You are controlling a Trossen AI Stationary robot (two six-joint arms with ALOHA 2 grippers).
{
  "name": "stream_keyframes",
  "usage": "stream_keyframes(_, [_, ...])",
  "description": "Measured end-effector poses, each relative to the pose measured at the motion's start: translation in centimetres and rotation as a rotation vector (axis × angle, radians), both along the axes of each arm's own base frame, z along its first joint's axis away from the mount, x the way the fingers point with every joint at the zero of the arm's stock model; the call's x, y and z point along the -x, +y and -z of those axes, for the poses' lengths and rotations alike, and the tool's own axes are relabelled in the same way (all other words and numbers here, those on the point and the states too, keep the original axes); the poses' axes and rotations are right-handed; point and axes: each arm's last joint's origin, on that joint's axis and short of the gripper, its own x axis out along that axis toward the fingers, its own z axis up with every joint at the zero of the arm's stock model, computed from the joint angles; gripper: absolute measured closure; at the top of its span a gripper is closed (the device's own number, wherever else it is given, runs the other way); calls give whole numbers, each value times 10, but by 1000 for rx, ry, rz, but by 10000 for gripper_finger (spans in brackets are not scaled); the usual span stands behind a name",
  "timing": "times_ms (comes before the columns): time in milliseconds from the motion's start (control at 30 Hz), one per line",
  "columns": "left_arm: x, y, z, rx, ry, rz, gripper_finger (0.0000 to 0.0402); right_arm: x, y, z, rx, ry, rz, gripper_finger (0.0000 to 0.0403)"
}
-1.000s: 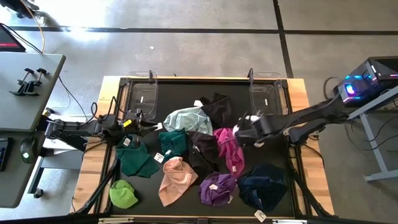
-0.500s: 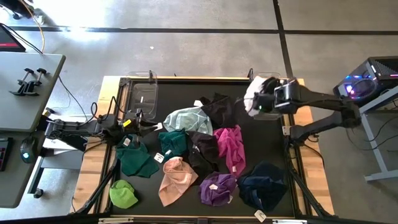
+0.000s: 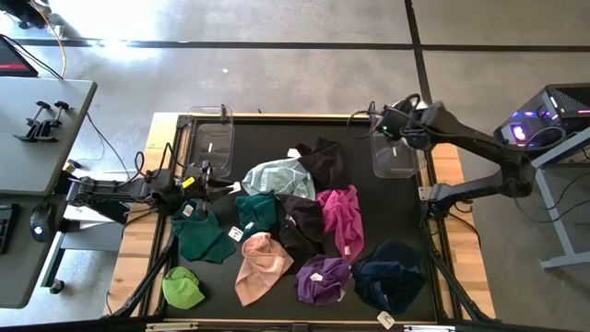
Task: Sort towels by color in basket
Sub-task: Put the white microfiber cloth into the right transparent bin
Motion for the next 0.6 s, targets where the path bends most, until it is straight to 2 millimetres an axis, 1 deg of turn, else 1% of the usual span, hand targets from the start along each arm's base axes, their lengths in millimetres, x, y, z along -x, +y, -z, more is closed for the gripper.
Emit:
stream_keyframes(167, [0,0,0,0,1,0,323,-12,-9,43,-215,-88,-146,396])
stream_keyframes(233, [0,0,0,0,1,0,323,-13,-12,55,-247,-113,-169,393])
stream_keyframes(300, [0,0,0,0,1,0,323,-12,-16,64,-252,-122,-161,384])
stream_keyframes(433, [0,0,0,0,1,0,323,-8,-26,66,-279,-166,-160,340])
stream_keyframes(600, [0,0,0,0,1,0,323,-1,-40,53,-283,-225,-128,266])
